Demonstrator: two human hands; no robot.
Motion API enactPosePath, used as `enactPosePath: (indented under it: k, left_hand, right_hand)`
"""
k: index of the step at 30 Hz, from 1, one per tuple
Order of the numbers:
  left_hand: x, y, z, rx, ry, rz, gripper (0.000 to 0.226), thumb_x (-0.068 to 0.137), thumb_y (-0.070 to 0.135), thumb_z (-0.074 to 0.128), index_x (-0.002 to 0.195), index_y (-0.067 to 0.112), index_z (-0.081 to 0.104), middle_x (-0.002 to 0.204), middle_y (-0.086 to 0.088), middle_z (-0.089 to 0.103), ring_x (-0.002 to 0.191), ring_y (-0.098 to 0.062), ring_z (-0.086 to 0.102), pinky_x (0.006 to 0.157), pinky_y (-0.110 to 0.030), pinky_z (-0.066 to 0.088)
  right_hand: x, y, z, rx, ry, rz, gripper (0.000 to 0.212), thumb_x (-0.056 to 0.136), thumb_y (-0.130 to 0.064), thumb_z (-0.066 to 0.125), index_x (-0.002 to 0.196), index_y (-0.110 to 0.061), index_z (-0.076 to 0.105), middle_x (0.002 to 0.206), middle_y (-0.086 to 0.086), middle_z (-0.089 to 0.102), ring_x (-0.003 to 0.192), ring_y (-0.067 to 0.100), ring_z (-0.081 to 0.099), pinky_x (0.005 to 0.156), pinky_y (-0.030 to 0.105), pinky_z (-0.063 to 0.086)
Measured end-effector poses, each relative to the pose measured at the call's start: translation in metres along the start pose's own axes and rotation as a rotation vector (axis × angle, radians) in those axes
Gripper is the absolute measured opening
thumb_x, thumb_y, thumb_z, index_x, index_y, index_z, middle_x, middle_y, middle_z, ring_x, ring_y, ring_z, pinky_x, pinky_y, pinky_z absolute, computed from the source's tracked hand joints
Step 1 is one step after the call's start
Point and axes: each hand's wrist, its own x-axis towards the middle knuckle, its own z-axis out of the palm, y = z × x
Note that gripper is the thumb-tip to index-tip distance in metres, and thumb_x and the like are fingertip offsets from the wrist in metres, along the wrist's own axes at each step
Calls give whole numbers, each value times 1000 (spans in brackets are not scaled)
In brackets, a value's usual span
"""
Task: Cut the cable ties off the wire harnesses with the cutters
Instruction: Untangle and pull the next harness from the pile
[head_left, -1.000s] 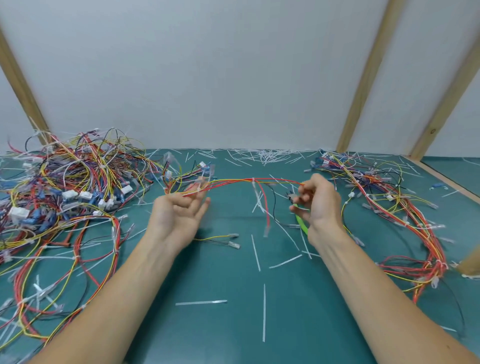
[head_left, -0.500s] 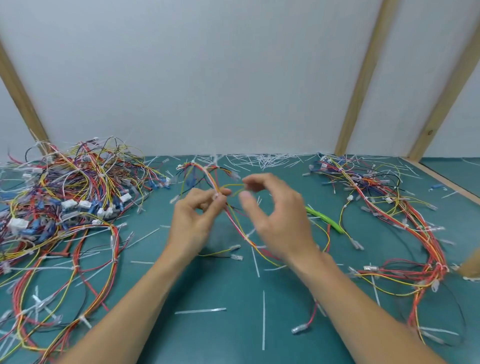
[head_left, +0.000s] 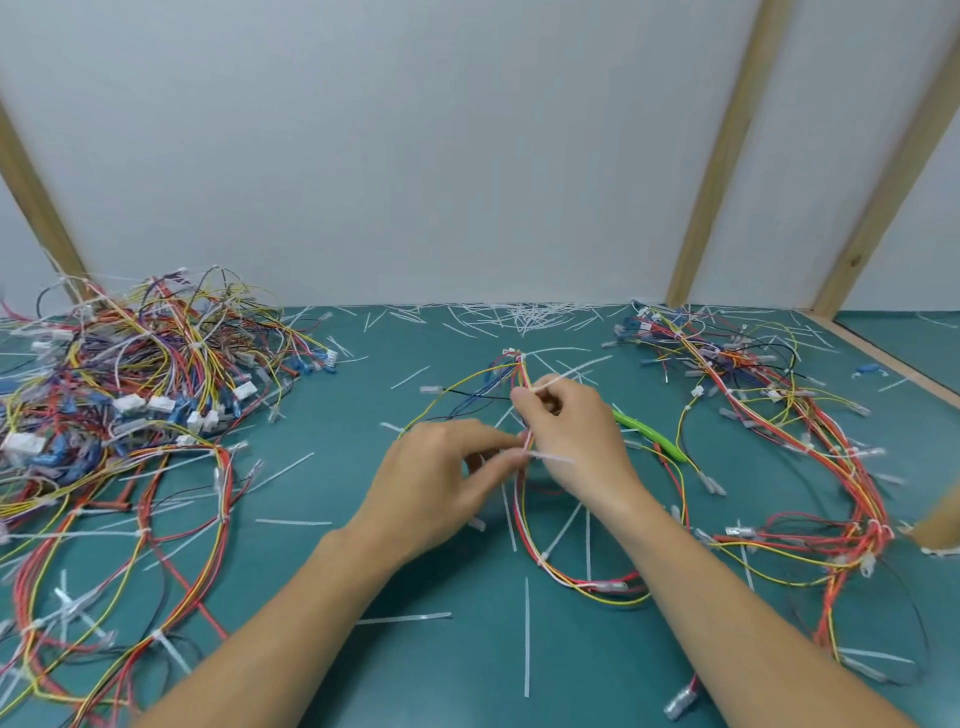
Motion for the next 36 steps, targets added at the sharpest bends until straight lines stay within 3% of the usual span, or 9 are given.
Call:
enactPosePath:
  k: [4, 7, 11, 15, 19, 23, 27, 33, 36]
  left_hand:
    - [4, 5, -19, -25, 586, 16, 24, 97, 30, 59, 83, 16, 74, 66, 9, 60, 60, -6, 51, 60, -16, 35]
    - [9, -8, -30, 18, 736, -66, 16, 97, 27, 57, 105, 19, 69, 87, 10, 56, 81, -16, 54, 77, -24, 39]
    - [10, -23, -23, -102, 463, -303, 15, 96, 29, 65, 112, 30, 67, 103, 17, 66, 96, -6, 61, 79, -13, 37]
    - [7, -23, -14, -184, 236, -273, 7, 95, 26, 68, 96, 31, 74, 77, 10, 73, 78, -6, 67, 68, -14, 42]
    - [9, -15, -18, -588, -13, -248, 23, 90, 40, 66, 93, 20, 77, 70, -6, 73, 63, -17, 66, 61, -20, 46]
    - [14, -19, -27, -818, 280, -401, 38, 81, 50, 62, 80, 16, 78, 62, -5, 66, 50, -19, 58, 46, -23, 39]
    - [15, -39, -48, -811, 660, -538, 32, 86, 42, 55, 80, 17, 74, 61, 3, 62, 53, -12, 52, 52, -27, 32]
    - [15, -24, -29, -542, 508, -392, 17, 97, 26, 64, 89, 23, 79, 65, 3, 65, 57, -8, 53, 54, -12, 40]
    - [14, -25, -25, -549, 378, -437, 15, 96, 32, 65, 96, 24, 77, 67, 5, 66, 55, -8, 53, 56, -20, 40]
  right_hand:
    - [2, 1, -1, 179, -20, -13, 21, 101, -22, 60, 82, -14, 67, 71, -15, 66, 74, 13, 74, 73, 45, 57]
    - [4, -1, -5, 281, 3, -43, 22, 101, -18, 63, 81, -14, 73, 84, -20, 69, 76, 11, 75, 63, 22, 51]
    - [5, -3, -9, 383, -13, -60, 17, 101, -16, 64, 91, -10, 76, 101, -9, 73, 81, 13, 76, 64, 19, 49]
    - [6, -3, -11, 451, -31, -49, 18, 103, -13, 59, 94, -8, 74, 93, -17, 73, 83, 9, 75, 67, 33, 50]
    - [10, -3, -17, 629, -77, 35, 21, 105, -14, 55, 91, -15, 69, 91, -13, 72, 88, 10, 75, 66, 26, 52]
    - [9, -5, -19, 808, -237, 127, 22, 105, -14, 51, 87, -11, 64, 89, -5, 74, 87, 21, 76, 65, 27, 53]
    - [5, -5, -20, 786, -332, 121, 25, 104, -13, 50, 81, -12, 60, 92, -2, 73, 78, 24, 75, 61, 26, 53]
    - [-2, -4, -4, 405, -235, -104, 24, 100, -10, 63, 79, -17, 72, 91, -8, 73, 74, 18, 73, 67, 30, 50]
    - [-7, 0, 4, 167, -214, -238, 21, 98, -20, 68, 81, -30, 75, 96, -14, 74, 87, 10, 71, 83, 37, 55]
